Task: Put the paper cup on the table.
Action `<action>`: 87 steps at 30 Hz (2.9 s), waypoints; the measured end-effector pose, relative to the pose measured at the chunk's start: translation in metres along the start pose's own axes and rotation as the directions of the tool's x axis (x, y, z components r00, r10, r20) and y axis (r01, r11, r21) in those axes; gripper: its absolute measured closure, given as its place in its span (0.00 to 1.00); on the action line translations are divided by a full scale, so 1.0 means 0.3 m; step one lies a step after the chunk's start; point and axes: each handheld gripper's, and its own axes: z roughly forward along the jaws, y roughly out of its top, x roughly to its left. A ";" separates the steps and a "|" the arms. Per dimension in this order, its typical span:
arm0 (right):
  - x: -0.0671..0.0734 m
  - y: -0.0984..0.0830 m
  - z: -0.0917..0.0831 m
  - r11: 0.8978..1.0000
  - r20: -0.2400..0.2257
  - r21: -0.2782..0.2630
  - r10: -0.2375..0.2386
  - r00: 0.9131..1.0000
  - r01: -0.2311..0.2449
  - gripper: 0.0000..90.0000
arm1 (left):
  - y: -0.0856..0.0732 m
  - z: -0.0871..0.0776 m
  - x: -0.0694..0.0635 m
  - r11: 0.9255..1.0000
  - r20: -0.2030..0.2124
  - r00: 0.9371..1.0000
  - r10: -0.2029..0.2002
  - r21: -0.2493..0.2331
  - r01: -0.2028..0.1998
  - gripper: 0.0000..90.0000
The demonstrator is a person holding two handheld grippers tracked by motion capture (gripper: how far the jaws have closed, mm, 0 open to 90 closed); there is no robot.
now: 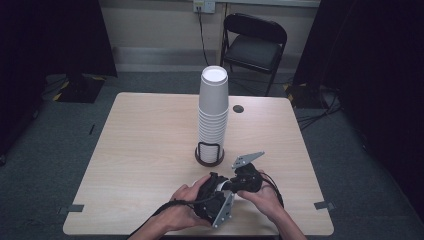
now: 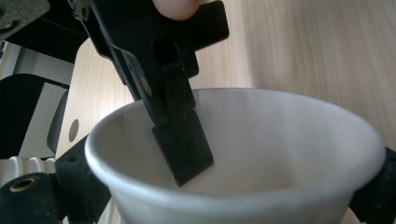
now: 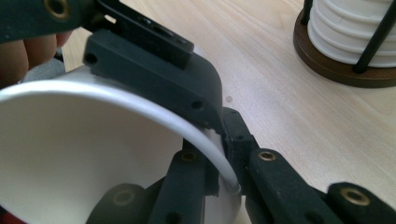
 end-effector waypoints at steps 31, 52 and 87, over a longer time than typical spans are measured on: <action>-0.010 -0.006 -0.023 0.997 -0.022 -0.062 0.048 0.999 -0.050 0.85 | -0.040 -0.022 0.004 0.994 0.004 0.994 -0.112 -0.012 0.112 0.12; -0.014 -0.005 -0.064 0.981 -0.010 -0.170 0.093 0.996 -0.093 0.64 | -0.140 -0.054 0.067 0.935 0.013 0.935 -0.355 -0.023 0.355 0.13; -0.059 -0.050 -0.126 0.956 0.135 -0.247 0.194 0.972 -0.156 0.24 | -0.326 -0.154 0.160 0.600 0.054 0.623 -0.781 -0.216 0.771 0.12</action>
